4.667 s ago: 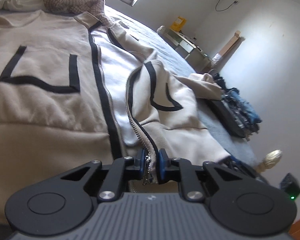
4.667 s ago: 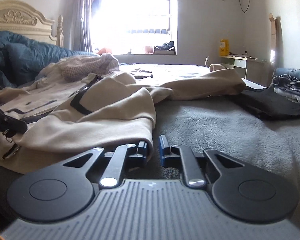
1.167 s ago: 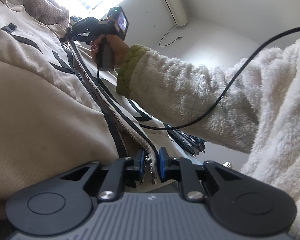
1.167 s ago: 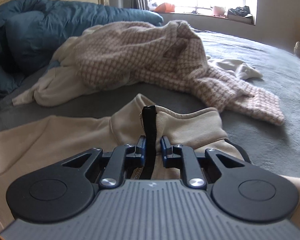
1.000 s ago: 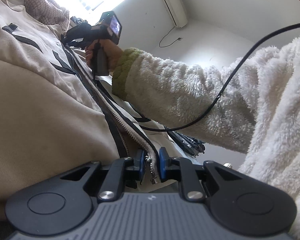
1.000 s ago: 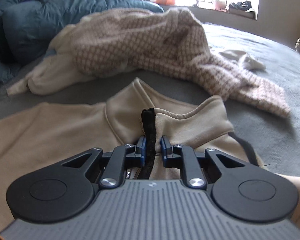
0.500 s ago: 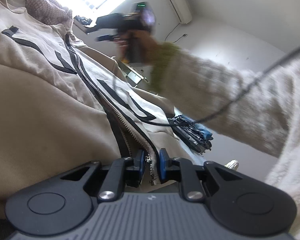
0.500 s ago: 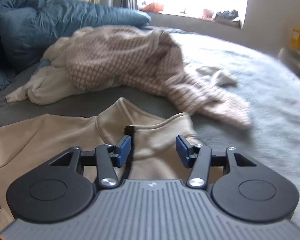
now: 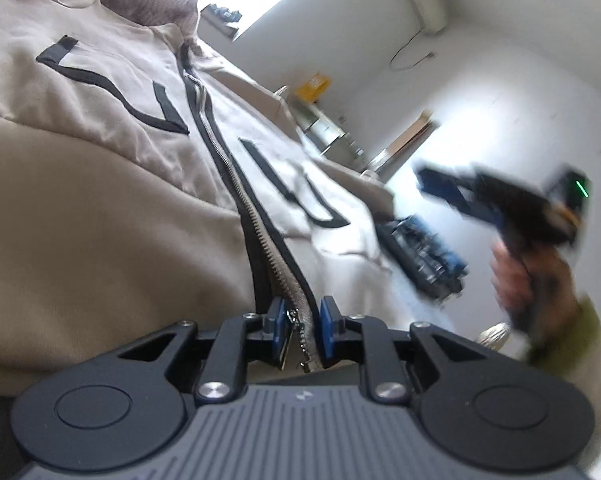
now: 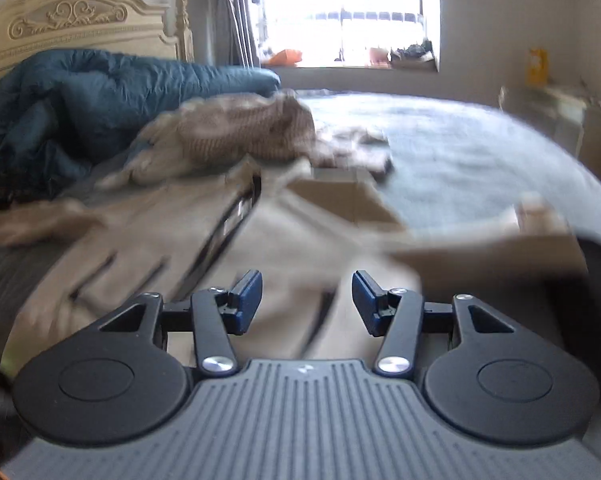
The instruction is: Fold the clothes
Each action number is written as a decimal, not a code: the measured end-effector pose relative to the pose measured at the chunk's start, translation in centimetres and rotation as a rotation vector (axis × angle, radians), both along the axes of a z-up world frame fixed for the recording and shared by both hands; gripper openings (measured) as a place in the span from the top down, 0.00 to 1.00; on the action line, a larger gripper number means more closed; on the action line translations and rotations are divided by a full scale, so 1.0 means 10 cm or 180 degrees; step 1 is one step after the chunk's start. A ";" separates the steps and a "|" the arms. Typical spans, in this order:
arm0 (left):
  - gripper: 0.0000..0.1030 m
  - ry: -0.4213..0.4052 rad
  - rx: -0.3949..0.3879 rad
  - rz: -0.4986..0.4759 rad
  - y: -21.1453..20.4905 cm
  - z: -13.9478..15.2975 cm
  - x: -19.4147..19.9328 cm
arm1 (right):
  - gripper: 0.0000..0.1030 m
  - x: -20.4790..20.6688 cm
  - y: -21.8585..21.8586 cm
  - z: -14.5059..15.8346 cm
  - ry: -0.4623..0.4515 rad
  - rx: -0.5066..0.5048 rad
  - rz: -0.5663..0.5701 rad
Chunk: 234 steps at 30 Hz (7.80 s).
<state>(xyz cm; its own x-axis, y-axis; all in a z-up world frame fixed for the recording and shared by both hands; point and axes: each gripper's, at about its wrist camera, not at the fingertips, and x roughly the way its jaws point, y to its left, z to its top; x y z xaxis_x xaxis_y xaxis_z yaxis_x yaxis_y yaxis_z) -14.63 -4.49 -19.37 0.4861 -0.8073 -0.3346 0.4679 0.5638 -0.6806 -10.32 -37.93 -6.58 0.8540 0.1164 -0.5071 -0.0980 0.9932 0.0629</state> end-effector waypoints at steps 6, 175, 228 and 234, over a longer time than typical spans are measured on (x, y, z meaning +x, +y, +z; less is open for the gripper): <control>0.71 -0.0130 0.0381 0.0131 0.04 0.24 -0.17 | 0.52 -0.76 0.00 -0.45 -0.0042 0.0227 -0.0186; 0.39 -0.0605 0.0794 0.0072 -0.06 0.58 0.46 | 0.83 0.50 -0.39 -0.70 0.0753 -0.0071 0.0027; 0.36 -0.0806 0.0844 -0.0135 0.18 0.71 0.17 | 0.77 0.07 0.47 -0.60 0.0368 0.0170 0.0248; 0.36 -0.0698 0.0795 -0.0173 -0.26 0.76 0.57 | 0.73 0.25 0.18 -0.90 0.0593 0.0599 0.0092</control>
<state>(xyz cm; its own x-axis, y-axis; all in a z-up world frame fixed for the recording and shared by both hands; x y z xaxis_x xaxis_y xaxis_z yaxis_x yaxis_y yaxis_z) -8.94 -7.08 -11.80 0.5268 -0.7403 -0.4177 0.6219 0.6707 -0.4043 -7.87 -36.15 -15.61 0.7428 0.2465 -0.6224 -0.0957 0.9593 0.2657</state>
